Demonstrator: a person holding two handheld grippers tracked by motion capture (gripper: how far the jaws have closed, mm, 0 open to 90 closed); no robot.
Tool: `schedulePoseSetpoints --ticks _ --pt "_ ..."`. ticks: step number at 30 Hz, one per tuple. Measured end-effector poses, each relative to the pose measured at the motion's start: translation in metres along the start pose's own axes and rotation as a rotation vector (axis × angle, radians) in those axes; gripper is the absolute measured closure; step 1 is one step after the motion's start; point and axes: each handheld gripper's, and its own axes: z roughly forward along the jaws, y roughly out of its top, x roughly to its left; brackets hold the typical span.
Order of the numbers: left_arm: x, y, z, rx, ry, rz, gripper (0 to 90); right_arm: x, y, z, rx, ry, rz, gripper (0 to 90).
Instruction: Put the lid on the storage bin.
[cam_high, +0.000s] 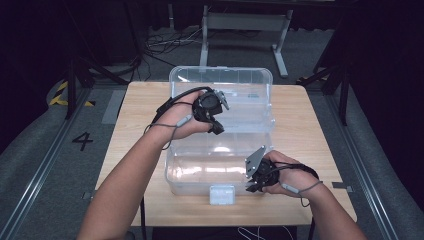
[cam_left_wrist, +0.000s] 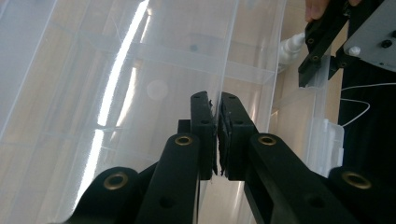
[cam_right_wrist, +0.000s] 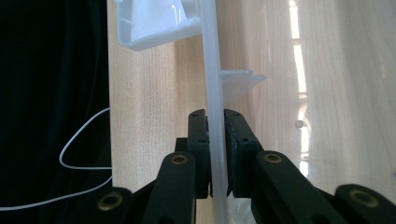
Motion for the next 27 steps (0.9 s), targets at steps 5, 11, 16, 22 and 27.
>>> schedulePoseSetpoints --ticks 5,11,16,22,27 --pt "-0.007 -0.002 0.000 0.001 0.017 0.012 85.6 0.001 -0.001 0.000 -0.002 -0.009 0.000 83.0" --pt "-0.013 -0.003 0.001 0.009 0.006 0.021 85.8 0.002 -0.002 0.000 -0.012 -0.018 0.010 83.0" --pt "-0.019 -0.003 0.002 0.011 0.001 0.029 86.1 0.003 -0.003 0.000 -0.026 -0.027 0.011 83.0" --pt "-0.025 -0.004 0.003 0.023 -0.001 0.038 86.4 0.004 -0.004 0.000 -0.032 -0.041 0.018 83.0" --pt "-0.026 -0.006 0.004 0.027 -0.016 0.033 86.4 0.005 -0.004 -0.001 -0.032 -0.050 0.023 82.9"
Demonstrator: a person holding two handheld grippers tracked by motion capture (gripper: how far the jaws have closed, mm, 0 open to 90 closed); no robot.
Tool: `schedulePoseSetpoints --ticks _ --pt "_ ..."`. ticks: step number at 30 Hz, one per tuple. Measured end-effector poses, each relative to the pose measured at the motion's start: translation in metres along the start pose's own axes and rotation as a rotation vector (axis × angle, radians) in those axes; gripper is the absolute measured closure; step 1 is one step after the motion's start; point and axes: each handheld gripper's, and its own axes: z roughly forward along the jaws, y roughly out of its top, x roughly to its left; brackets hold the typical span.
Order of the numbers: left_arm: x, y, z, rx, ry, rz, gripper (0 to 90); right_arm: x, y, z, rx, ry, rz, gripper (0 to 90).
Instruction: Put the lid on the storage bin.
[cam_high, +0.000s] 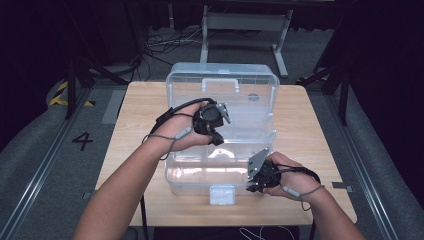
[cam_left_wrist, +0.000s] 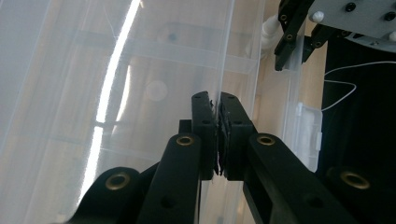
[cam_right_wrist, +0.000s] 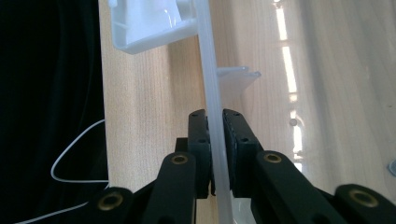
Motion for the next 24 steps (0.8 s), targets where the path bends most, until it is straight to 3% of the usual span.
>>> schedulePoseSetpoints --ticks 24 --pt "-0.0078 -0.0025 0.0039 0.019 -0.029 0.009 86.4 0.0026 -0.0007 -0.0013 -0.005 -0.022 0.013 82.8"
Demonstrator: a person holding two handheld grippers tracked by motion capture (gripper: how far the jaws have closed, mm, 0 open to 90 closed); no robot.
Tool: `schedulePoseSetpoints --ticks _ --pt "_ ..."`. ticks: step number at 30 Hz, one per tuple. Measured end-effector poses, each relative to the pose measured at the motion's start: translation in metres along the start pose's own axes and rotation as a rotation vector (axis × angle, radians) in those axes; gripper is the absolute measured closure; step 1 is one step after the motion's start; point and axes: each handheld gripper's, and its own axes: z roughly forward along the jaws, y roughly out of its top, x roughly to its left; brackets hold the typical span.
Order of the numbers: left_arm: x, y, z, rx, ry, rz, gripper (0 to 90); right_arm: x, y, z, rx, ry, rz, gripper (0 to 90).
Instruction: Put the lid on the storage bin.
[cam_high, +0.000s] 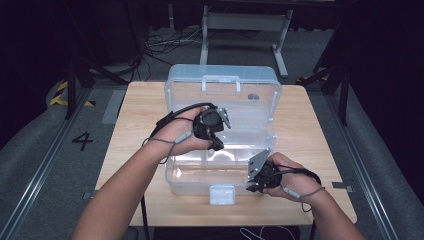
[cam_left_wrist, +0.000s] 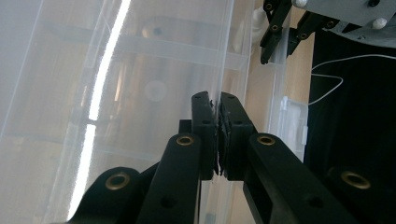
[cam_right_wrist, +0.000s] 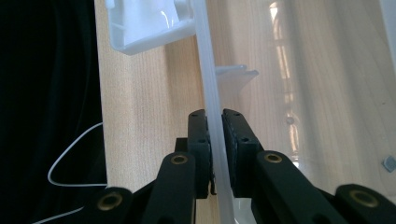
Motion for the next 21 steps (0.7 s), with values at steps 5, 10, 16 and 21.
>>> schedulePoseSetpoints --ticks 5,10,16,21 --pt "-0.0029 -0.0003 0.0013 0.007 0.001 0.002 86.3 0.0004 -0.0001 -0.0004 -0.002 -0.007 -0.003 82.7" --pt "-0.0062 0.0007 0.0022 0.020 0.011 0.003 86.3 0.0010 -0.0004 -0.0007 -0.005 -0.014 0.000 82.6" --pt "-0.0077 -0.0004 0.0033 0.020 0.007 -0.001 86.4 0.0017 -0.0009 -0.0010 -0.011 -0.020 0.006 81.5" --pt "-0.0082 -0.0012 0.0039 0.018 0.004 -0.001 86.4 0.0027 -0.0009 -0.0013 -0.007 -0.019 0.008 80.3"
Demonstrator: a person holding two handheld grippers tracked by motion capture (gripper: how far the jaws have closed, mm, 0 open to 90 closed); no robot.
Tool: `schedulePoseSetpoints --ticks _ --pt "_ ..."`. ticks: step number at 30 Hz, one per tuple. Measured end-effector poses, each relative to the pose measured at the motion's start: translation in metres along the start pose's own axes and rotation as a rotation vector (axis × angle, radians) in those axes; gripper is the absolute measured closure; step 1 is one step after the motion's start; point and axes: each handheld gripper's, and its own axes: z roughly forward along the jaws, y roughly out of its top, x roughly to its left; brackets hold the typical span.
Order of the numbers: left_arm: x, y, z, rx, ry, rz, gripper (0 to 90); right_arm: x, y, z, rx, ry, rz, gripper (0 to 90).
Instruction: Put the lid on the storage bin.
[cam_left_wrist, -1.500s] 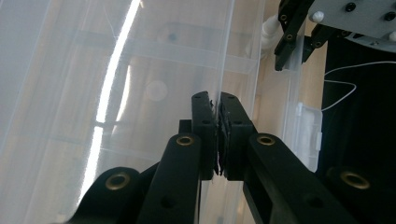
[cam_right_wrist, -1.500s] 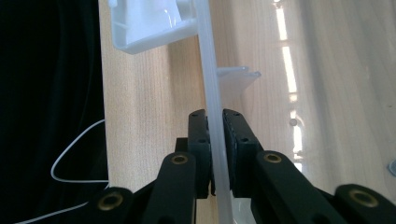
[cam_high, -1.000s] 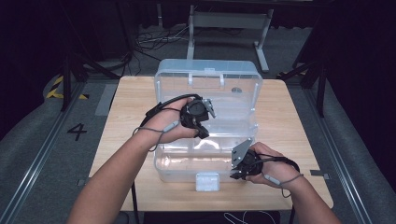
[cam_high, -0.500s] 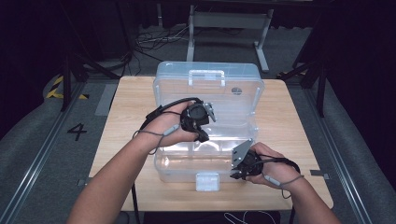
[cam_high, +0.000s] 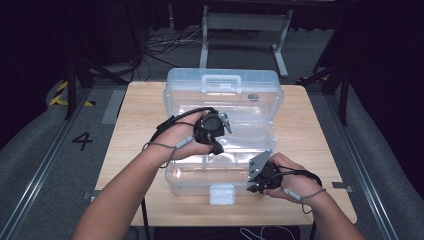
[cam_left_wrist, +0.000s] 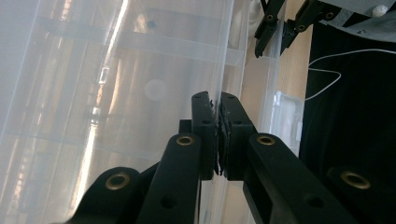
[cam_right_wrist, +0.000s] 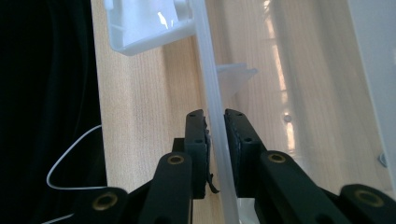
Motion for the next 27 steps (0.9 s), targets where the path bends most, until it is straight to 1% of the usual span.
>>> schedulePoseSetpoints --ticks 3,5,8,9,10,11,12,13,15,16,19,20,21,24,27 --pt "-0.001 0.000 0.000 0.001 0.001 -0.001 86.4 0.001 0.000 0.000 0.000 -0.006 0.010 80.1" --pt "0.000 -0.001 0.001 -0.001 -0.004 -0.003 86.5 0.001 0.000 0.000 0.000 -0.013 0.001 80.0" --pt "-0.001 -0.001 0.001 0.001 -0.006 -0.005 86.5 0.002 0.001 -0.001 0.000 -0.017 0.004 79.9" --pt "0.000 -0.001 0.001 0.001 -0.006 0.002 86.5 0.002 0.001 -0.003 -0.002 -0.019 0.010 79.9" --pt "0.000 0.000 0.001 0.003 -0.006 0.008 86.5 0.002 0.001 -0.006 -0.013 -0.021 0.006 80.1" --pt "-0.001 -0.001 0.001 0.001 -0.005 0.002 86.5 0.002 0.001 -0.010 -0.030 -0.024 0.005 80.2" --pt "-0.001 -0.001 0.001 0.001 -0.005 0.002 86.5 0.002 0.001 -0.010 -0.030 -0.024 0.005 80.2" --pt "-0.001 -0.001 0.002 0.001 -0.009 0.002 86.6 0.003 0.000 -0.018 -0.059 -0.035 0.005 80.0" --pt "-0.001 -0.001 0.002 0.003 -0.010 0.001 86.6 0.003 0.000 -0.020 -0.069 -0.041 0.002 79.9" --pt "-0.001 -0.001 0.002 0.003 -0.012 0.000 86.6 0.004 -0.001 -0.025 -0.088 -0.045 0.008 80.0" --pt "-0.002 -0.001 0.002 0.004 -0.010 0.000 86.6 0.005 -0.002 -0.029 -0.102 -0.045 0.016 80.1" --pt "-0.002 -0.001 0.002 0.004 -0.008 0.000 86.7 0.006 -0.002 -0.036 -0.124 -0.048 0.019 79.9" --pt "-0.002 -0.001 0.002 0.004 -0.008 0.000 86.7 0.006 -0.002 -0.038 -0.130 -0.054 0.022 80.2" --pt "-0.003 -0.001 0.002 0.003 -0.006 -0.003 86.7 0.008 -0.004 -0.048 -0.164 -0.057 0.022 82.7" --pt "-0.003 -0.001 0.002 0.003 -0.007 -0.003 86.7 0.008 -0.005 -0.055 -0.196 -0.046 0.022 85.5"
